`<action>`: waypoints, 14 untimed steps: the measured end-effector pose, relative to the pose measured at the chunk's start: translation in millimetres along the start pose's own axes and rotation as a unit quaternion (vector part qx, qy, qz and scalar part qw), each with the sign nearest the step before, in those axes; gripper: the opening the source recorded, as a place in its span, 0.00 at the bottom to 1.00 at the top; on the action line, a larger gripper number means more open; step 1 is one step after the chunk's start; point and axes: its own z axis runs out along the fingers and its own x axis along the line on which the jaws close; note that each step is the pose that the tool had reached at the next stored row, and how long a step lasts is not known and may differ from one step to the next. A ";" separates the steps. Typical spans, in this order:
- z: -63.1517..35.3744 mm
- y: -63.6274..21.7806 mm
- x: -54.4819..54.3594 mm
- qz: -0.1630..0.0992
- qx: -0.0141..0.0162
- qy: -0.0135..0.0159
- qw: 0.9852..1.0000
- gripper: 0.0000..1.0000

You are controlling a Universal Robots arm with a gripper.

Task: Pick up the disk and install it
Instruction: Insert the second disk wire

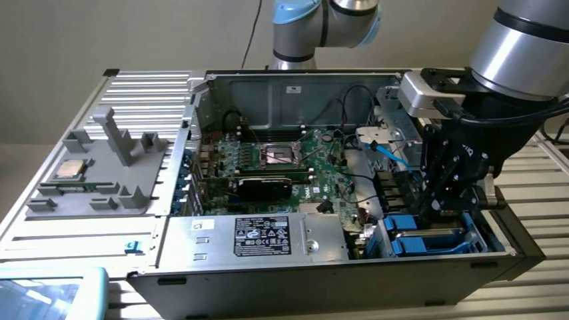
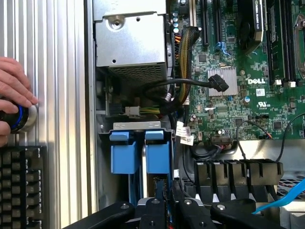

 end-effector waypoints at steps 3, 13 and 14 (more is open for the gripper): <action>0.0 0.0 0.0 0.000 0.000 0.000 1.000 0.16; 0.6 -0.1 0.5 0.000 0.002 -0.001 1.000 0.16; 0.9 -0.1 0.5 0.000 0.002 -0.001 1.000 0.16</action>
